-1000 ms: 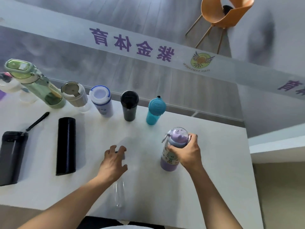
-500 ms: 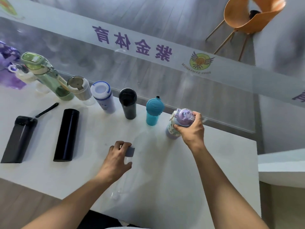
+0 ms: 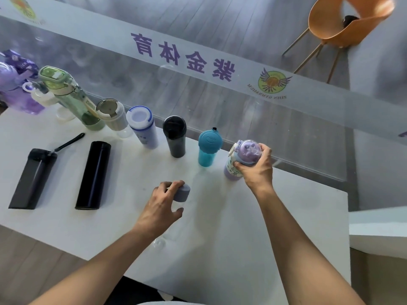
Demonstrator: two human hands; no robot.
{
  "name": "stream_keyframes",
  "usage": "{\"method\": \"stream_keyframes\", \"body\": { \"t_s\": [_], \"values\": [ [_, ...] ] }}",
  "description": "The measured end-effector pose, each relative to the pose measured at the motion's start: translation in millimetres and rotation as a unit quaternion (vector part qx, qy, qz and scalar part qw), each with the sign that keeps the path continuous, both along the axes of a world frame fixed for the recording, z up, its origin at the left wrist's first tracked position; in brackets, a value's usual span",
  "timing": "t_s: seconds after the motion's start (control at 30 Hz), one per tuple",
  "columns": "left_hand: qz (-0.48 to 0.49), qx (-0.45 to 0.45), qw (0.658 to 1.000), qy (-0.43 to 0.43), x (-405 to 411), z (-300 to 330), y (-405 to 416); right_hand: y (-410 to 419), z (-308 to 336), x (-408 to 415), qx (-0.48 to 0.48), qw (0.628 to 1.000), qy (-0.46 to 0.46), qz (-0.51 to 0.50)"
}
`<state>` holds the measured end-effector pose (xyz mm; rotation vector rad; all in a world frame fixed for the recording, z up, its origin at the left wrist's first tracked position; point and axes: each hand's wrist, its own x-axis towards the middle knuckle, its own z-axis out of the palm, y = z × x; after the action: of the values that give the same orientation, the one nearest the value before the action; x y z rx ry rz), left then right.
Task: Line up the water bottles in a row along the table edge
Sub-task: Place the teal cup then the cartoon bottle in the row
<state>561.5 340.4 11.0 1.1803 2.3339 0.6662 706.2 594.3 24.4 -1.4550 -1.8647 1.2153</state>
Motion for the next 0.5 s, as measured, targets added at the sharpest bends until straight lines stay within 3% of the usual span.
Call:
{"method": "stream_keyframes", "body": {
  "t_s": [0.23,0.4,0.5],
  "values": [
    [-0.037,0.019,0.999,0.021,10,12,14,-40,-11,38,-0.089,0.991,-0.086,-0.049],
    [-0.056,0.055,0.997,0.009,22,22,32,-110,-28,53,-0.130,0.978,-0.093,0.136],
    [-0.073,0.063,0.995,0.007,30,28,44,-134,-33,50,-0.148,0.972,-0.087,0.157]
  ]
}}
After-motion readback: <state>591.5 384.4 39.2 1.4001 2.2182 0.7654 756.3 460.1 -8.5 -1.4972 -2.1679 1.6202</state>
